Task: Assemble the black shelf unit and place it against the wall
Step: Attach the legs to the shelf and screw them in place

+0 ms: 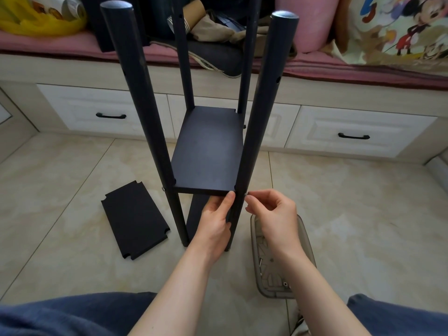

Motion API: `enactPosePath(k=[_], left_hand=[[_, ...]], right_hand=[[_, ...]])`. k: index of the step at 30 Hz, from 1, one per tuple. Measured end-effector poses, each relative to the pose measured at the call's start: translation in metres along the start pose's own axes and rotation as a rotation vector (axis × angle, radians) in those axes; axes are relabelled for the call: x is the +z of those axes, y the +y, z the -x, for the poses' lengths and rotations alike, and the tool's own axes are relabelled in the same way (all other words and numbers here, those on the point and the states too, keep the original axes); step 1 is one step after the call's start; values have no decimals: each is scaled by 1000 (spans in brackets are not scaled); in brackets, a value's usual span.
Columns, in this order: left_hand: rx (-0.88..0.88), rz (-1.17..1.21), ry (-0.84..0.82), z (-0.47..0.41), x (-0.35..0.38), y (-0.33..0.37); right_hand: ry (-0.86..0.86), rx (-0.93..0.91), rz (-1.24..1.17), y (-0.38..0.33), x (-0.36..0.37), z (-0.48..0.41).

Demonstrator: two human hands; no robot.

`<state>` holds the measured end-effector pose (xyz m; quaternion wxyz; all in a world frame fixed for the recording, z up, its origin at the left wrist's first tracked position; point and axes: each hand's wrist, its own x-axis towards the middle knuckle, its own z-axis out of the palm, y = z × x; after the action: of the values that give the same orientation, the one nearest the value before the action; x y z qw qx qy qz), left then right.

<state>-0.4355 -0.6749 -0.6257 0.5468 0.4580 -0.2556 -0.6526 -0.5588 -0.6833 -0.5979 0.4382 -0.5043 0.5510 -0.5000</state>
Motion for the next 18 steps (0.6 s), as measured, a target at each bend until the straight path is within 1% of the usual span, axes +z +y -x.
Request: enactPosePath(k=[10, 14, 18], left_hand=[[-19, 14, 2, -4, -2, -3], [-21, 15, 1, -1, 1, -1], [-13, -13, -8, 1, 2, 1]], right_hand=[[-15, -14, 34, -1, -1, -6], [13, 35, -9, 0, 0, -8], [11, -14, 47, 1, 0, -10]])
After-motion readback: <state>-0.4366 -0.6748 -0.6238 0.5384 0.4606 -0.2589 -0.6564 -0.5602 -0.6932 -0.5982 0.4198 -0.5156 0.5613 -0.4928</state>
